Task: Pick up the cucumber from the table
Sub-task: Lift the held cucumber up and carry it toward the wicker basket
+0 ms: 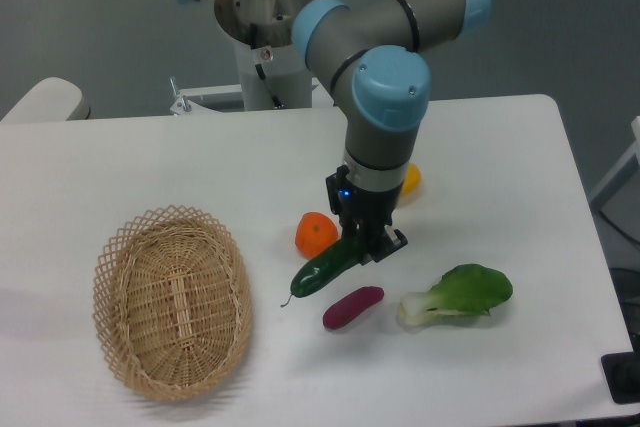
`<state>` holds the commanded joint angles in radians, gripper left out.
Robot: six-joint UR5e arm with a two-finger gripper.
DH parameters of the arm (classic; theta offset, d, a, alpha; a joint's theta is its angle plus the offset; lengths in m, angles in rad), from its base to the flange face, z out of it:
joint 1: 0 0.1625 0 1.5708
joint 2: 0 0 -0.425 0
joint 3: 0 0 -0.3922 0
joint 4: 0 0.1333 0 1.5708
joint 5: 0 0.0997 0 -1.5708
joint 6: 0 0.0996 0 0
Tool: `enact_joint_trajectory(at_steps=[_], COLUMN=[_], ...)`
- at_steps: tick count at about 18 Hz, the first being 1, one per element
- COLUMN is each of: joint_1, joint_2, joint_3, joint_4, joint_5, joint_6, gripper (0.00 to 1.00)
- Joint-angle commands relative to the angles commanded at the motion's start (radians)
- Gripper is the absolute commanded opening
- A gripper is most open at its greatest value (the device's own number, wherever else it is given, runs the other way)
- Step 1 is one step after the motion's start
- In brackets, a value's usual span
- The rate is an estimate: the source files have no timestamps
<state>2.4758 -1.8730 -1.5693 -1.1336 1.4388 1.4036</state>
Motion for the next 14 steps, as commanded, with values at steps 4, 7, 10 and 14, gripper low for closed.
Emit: enact_joint_trajectory(at_steps=[4,7,10,14], joint_1=[0.011,0.015,0.014,0.009], joint_2=[0.018,0.018,0.018,0.020], joint_3=[0.000,0.000,0.000,0.002], joint_4=[0.000,0.000,0.000,0.003], joint_5=[0.000,0.002,0.003,0.005], joint_6=[-0.002,-0.002,-0.003,-0.014], gripper=[0.15,0.15,0.15,0.15])
